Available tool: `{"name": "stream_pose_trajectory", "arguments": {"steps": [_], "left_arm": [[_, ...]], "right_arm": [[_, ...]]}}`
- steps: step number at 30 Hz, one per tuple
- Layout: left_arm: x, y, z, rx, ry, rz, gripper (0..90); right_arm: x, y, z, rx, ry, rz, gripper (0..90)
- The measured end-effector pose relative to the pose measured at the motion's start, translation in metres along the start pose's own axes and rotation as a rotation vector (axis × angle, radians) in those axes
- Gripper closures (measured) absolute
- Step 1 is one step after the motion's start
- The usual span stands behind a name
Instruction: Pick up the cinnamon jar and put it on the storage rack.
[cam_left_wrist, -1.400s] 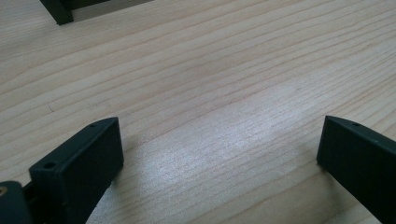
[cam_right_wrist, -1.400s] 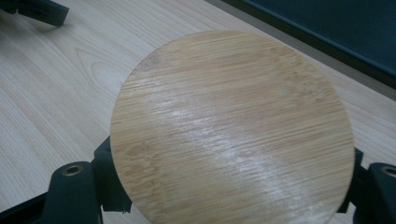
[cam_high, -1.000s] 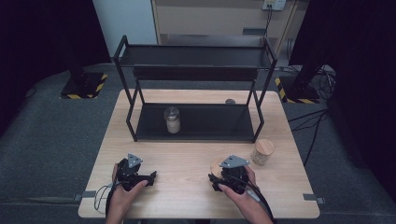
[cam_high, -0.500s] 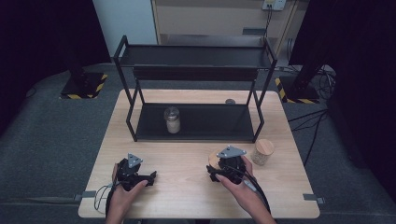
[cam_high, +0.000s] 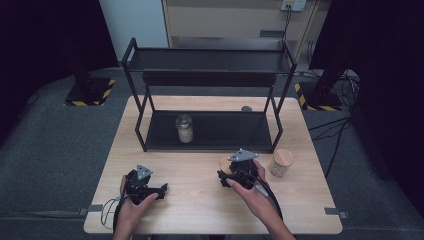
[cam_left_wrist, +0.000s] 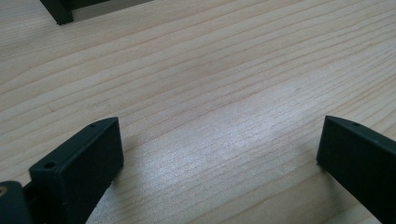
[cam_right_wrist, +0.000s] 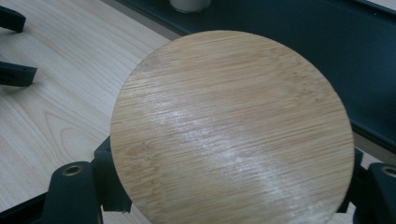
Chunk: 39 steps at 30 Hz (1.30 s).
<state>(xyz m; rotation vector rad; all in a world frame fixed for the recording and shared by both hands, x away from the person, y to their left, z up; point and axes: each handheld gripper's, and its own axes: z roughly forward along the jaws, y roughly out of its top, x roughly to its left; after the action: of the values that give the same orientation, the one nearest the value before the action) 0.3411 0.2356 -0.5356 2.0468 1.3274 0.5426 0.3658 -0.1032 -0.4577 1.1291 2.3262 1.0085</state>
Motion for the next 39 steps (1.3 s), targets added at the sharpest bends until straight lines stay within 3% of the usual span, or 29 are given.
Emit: {"name": "stream_pose_trajectory", "arguments": {"steps": [18, 39], "left_arm": [[0.0, 0.0, 0.0, 0.0, 0.0, 0.0, 0.0], [0.0, 0.0, 0.0, 0.0, 0.0, 0.0, 0.0]], "right_arm": [[-0.001, 0.02, 0.021, -0.009, -0.034, 0.02, 25.1], [-0.015, 0.056, 0.04, -0.037, -0.082, 0.044, 25.1]]}}
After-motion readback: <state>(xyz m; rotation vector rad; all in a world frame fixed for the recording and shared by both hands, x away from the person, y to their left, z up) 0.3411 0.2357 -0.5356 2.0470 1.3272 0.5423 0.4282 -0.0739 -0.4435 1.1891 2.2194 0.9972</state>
